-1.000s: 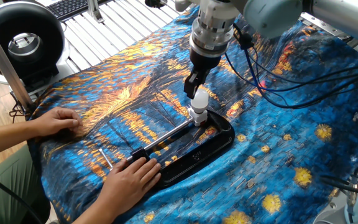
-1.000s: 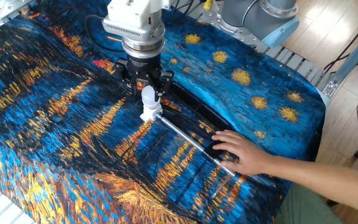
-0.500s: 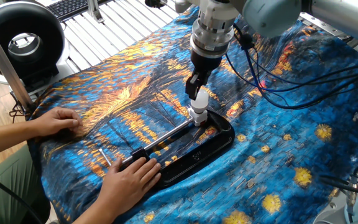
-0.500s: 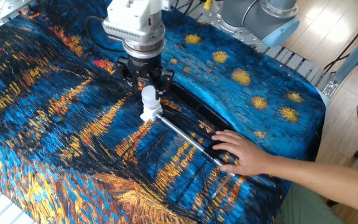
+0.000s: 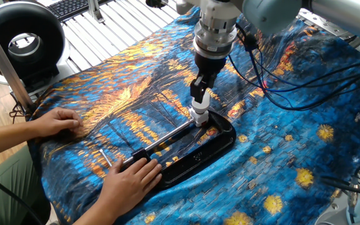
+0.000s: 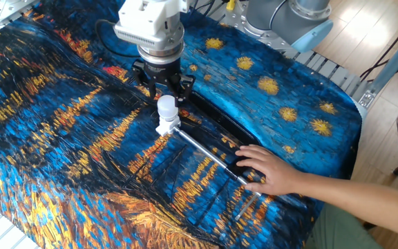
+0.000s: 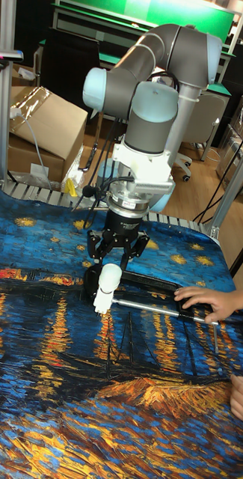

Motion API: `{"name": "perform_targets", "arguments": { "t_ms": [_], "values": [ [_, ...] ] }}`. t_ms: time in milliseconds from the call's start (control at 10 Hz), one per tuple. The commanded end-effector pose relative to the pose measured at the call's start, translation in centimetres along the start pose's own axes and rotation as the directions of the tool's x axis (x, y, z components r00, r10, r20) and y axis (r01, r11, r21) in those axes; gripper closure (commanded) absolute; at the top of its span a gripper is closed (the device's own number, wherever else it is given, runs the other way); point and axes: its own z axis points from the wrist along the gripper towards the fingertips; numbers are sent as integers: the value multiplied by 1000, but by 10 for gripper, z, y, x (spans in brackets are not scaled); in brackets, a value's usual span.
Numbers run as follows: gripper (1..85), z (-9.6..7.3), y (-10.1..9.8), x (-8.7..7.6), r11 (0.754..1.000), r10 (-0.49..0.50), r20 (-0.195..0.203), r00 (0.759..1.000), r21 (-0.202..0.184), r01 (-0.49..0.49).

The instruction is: Take out the light bulb by rotating it

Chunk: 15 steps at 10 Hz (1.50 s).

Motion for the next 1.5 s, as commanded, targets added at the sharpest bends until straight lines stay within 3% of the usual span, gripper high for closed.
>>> {"name": "perform_targets", "arguments": {
  "t_ms": [0,600,1400],
  "values": [
    [277,6,10,-7,999,27,7,1000,-17,-27],
    [283,9,7,-5,999,30,4,1000,-15,-30],
    [373,12,1,-5,999,37,7,999,-3,-37]
  ]
}}
